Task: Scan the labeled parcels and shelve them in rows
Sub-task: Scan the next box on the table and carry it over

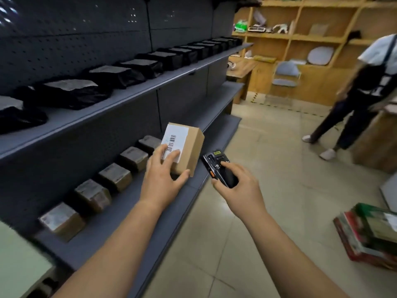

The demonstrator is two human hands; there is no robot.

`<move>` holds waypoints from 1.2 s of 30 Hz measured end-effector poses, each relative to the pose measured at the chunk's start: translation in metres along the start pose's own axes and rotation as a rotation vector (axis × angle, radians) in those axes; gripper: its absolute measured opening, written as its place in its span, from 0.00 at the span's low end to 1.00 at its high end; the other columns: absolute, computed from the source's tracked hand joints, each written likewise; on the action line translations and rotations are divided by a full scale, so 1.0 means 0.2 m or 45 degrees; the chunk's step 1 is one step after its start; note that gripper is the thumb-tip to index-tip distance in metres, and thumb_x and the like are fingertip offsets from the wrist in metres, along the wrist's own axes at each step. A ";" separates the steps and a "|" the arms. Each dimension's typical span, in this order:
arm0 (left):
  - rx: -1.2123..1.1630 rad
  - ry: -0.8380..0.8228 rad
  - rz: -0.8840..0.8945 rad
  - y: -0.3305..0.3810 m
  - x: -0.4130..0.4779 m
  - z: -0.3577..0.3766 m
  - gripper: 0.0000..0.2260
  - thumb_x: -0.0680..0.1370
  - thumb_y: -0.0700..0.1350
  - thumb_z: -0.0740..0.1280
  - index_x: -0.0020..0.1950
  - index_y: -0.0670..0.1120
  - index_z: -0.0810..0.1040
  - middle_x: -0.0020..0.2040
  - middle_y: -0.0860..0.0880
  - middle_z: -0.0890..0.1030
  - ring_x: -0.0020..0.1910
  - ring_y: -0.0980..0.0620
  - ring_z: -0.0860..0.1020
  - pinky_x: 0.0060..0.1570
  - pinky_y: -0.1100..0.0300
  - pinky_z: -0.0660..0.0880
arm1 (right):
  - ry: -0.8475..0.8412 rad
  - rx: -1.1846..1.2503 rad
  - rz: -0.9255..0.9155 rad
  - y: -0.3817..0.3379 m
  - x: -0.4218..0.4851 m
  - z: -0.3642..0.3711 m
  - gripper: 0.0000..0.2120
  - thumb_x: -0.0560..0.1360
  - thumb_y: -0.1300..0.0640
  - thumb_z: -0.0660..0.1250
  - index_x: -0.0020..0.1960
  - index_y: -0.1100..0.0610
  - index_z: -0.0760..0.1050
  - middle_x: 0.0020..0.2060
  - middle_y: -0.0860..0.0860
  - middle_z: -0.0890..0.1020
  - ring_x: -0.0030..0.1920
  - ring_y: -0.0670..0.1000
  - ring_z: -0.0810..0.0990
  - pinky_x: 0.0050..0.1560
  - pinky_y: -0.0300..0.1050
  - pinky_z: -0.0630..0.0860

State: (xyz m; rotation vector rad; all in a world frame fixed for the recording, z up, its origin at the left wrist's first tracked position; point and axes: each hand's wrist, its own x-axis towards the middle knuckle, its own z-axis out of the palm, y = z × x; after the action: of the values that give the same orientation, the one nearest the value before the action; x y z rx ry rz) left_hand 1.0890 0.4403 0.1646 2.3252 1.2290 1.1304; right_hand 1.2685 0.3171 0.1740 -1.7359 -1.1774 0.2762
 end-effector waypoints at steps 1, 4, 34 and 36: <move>-0.011 -0.025 0.010 0.01 0.08 0.08 0.24 0.73 0.53 0.74 0.67 0.50 0.75 0.74 0.49 0.64 0.70 0.43 0.66 0.65 0.47 0.69 | 0.023 -0.011 0.040 0.05 0.07 -0.02 0.23 0.69 0.46 0.75 0.63 0.44 0.78 0.51 0.35 0.75 0.53 0.37 0.74 0.52 0.28 0.67; -0.034 -0.105 0.028 0.00 0.29 0.31 0.24 0.73 0.53 0.74 0.67 0.50 0.74 0.73 0.49 0.63 0.69 0.44 0.66 0.65 0.48 0.69 | 0.074 -0.038 0.129 0.22 0.28 -0.05 0.23 0.69 0.46 0.75 0.63 0.43 0.77 0.52 0.36 0.76 0.54 0.39 0.74 0.54 0.32 0.69; 0.265 0.113 -0.909 -0.94 1.99 1.96 0.25 0.75 0.55 0.71 0.70 0.51 0.71 0.75 0.51 0.60 0.71 0.45 0.63 0.66 0.47 0.70 | -0.784 -0.029 -0.116 1.50 3.07 0.96 0.23 0.70 0.46 0.75 0.64 0.46 0.77 0.56 0.44 0.77 0.56 0.45 0.76 0.57 0.43 0.76; 0.300 0.157 -0.988 -0.98 2.05 2.00 0.25 0.75 0.55 0.71 0.70 0.52 0.72 0.75 0.50 0.60 0.71 0.44 0.63 0.65 0.46 0.70 | -0.861 -0.021 -0.150 1.54 3.19 1.06 0.24 0.70 0.46 0.75 0.65 0.45 0.77 0.58 0.44 0.76 0.59 0.47 0.76 0.59 0.44 0.75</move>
State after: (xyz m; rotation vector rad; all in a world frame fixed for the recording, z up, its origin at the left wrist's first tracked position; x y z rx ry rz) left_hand 1.4118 0.9266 0.0023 1.6300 2.1355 0.8744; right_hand 1.6342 0.9406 0.0195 -1.6214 -1.7544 0.8270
